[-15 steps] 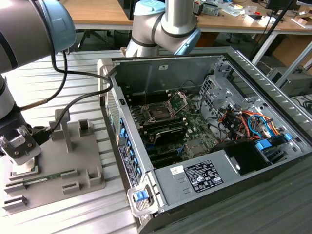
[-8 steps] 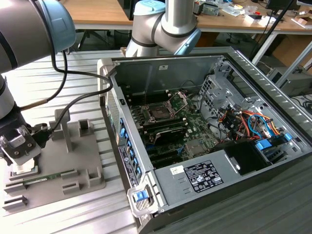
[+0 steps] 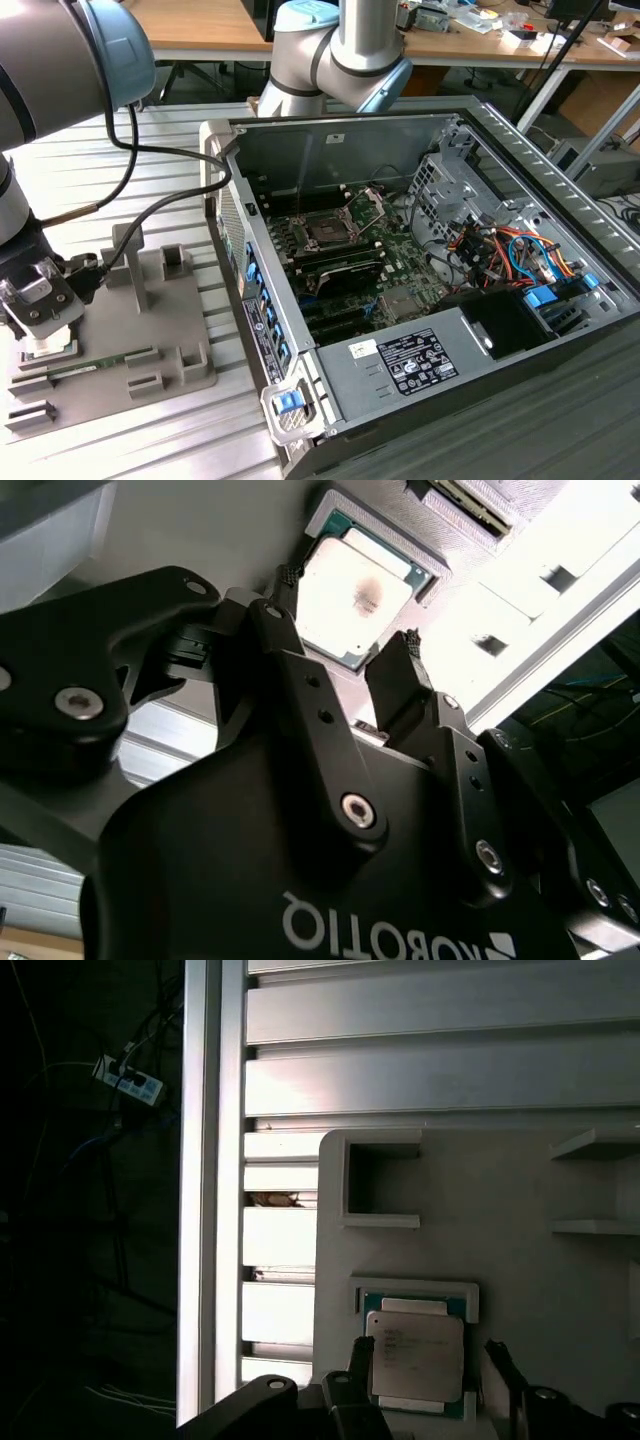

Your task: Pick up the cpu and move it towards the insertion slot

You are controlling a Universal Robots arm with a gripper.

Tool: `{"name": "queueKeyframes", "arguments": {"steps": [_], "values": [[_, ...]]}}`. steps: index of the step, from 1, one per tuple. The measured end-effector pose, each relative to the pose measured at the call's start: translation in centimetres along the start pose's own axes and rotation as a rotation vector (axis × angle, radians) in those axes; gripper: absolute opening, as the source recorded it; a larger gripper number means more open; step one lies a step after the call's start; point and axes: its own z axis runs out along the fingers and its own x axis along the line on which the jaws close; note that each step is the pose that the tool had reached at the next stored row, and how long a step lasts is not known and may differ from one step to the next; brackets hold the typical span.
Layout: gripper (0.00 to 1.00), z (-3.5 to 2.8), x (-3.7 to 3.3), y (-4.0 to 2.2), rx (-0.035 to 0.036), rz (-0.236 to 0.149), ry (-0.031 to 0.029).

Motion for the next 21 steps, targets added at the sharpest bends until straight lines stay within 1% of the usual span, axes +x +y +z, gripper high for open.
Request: {"name": "queueKeyframes", "arguments": {"steps": [1,2,3,5,6,8,13,15,16,21], "values": [[0.54,0.26,0.00,-0.02,0.0003,0.000,-0.0001],[0.54,0.69,0.00,-0.05,0.0003,0.000,-0.0002],[0.54,0.80,0.00,-0.06,0.0005,0.000,-0.0001],[0.54,1.35,0.00,-0.10,0.0009,0.000,-0.0001],[0.54,1.43,0.04,-0.12,0.0011,0.000,0.0000],[0.54,1.55,0.18,-0.12,0.0010,0.000,-0.0001],[0.54,1.57,0.20,-0.12,0.0010,-0.002,0.0000],[0.55,1.57,0.20,-0.12,0.0010,-0.002,-0.0001],[0.62,1.57,0.20,-0.12,0.0010,-0.002,0.0000],[0.62,1.58,0.20,-0.12,0.0010,-0.002,0.0000]]}}
